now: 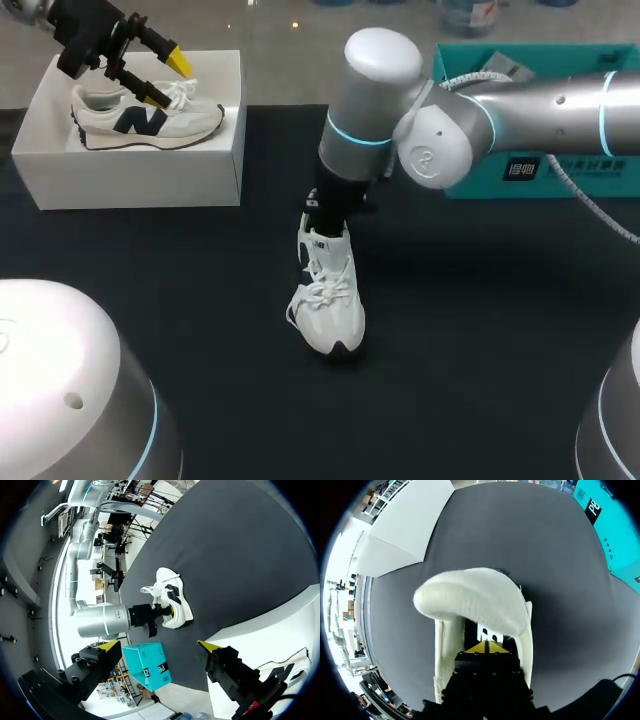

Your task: Take the shoe out of the shoebox, open the shoe tongue, remove and reinsert the insole, then place the shoe into the shoebox

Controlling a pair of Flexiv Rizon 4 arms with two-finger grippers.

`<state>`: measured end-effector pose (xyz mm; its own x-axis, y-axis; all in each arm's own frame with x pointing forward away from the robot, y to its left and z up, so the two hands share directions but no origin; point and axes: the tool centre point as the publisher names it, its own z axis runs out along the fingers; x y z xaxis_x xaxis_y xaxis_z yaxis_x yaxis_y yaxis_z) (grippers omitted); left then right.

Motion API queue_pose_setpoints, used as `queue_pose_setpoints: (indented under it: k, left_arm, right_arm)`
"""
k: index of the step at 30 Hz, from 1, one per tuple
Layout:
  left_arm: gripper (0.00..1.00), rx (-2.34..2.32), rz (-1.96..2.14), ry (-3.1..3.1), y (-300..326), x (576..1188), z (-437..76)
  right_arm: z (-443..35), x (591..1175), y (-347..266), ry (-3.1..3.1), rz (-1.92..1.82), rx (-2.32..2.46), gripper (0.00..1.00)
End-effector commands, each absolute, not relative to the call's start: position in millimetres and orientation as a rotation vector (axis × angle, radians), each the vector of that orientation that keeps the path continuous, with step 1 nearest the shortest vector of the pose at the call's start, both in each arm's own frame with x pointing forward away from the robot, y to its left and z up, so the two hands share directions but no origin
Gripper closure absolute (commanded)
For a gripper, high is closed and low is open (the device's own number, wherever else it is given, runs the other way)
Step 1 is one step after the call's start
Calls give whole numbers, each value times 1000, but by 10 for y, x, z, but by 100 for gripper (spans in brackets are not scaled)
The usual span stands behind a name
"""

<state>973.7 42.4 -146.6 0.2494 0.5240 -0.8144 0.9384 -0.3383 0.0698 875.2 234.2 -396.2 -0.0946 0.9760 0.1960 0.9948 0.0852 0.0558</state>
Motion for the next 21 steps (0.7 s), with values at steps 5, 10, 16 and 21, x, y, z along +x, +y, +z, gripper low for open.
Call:
queue_pose_setpoints:
  k: [5,10,16,21]
  left_arm:
    - [0,1966,-955,1326,430,9743,-1466]
    - [0,1966,-955,1326,430,9743,-1466]
    - [0,1966,-955,1326,430,9743,-1466]
    - [0,1966,-955,1326,430,9743,-1466]
  right_arm:
    - [-3729,8752,2290,-2282,-204,-2093,100]
    - [-3873,8783,2202,-2261,-167,-2104,100]
    - [-4073,8826,2220,-2237,-165,-2081,100]
    - [-4168,8853,2297,-2233,-165,-2055,100]
